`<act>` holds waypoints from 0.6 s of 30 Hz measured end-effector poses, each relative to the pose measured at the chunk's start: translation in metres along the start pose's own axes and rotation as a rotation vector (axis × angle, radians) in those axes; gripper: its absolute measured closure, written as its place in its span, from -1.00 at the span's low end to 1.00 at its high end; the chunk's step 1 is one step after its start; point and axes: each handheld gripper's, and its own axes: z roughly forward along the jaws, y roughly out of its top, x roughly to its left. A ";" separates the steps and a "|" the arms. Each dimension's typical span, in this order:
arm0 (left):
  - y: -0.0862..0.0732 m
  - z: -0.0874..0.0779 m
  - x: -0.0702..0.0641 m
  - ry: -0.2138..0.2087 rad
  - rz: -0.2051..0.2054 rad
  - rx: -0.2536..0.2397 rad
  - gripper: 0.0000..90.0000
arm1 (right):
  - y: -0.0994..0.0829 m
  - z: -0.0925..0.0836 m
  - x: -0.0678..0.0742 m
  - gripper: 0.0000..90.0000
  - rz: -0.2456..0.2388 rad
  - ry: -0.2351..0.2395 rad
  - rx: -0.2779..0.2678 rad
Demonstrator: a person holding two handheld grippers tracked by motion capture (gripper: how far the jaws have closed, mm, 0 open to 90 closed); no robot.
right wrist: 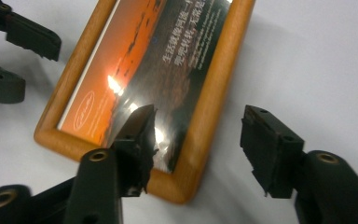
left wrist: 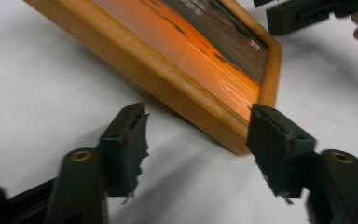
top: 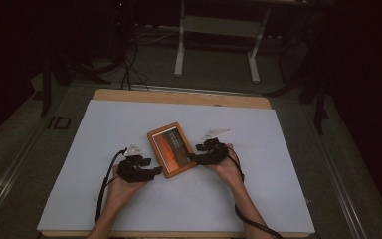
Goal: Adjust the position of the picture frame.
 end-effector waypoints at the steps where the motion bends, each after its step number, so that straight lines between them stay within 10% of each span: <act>1: 0.000 0.000 0.000 0.000 0.000 0.000 -0.22 | 0.001 0.001 0.000 -0.09 0.002 0.004 0.000; 18: 0.020 0.030 0.012 0.004 -0.098 0.011 -0.51 | 0.029 0.035 -0.013 -0.54 0.079 0.084 -0.002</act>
